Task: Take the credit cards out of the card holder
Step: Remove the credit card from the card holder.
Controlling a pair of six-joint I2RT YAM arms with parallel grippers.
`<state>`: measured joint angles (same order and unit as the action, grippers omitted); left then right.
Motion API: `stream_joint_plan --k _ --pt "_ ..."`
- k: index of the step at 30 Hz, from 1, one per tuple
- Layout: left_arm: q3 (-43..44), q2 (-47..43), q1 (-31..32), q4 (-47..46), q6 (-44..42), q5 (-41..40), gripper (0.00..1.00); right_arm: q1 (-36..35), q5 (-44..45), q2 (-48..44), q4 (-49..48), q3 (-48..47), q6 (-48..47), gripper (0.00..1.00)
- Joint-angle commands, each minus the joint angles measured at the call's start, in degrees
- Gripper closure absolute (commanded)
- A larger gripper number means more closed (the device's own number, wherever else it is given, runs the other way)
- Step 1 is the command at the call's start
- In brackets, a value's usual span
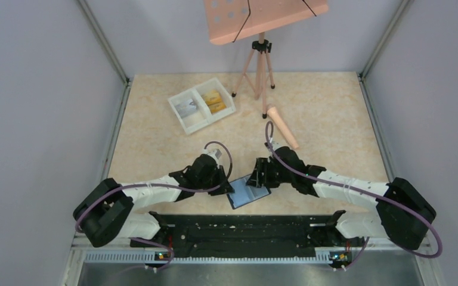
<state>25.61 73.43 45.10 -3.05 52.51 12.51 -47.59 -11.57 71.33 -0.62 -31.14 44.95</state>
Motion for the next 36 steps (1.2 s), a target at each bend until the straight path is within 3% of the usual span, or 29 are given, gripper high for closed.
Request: stream_joint_plan --k 1,27,36 --pt "-0.2 2.0 0.4 -1.3 -1.2 -0.8 0.84 2.4 4.2 -4.1 5.0 1.2 -3.2 0.45" --pt "-1.2 1.9 1.1 -0.9 -0.5 -1.9 0.86 5.0 1.0 -1.6 -3.2 8.1 -2.2 0.44" --pt "-1.3 1.9 1.3 -0.9 -0.3 -2.0 0.86 4.9 -2.4 -3.3 -6.3 8.4 -1.0 0.56"
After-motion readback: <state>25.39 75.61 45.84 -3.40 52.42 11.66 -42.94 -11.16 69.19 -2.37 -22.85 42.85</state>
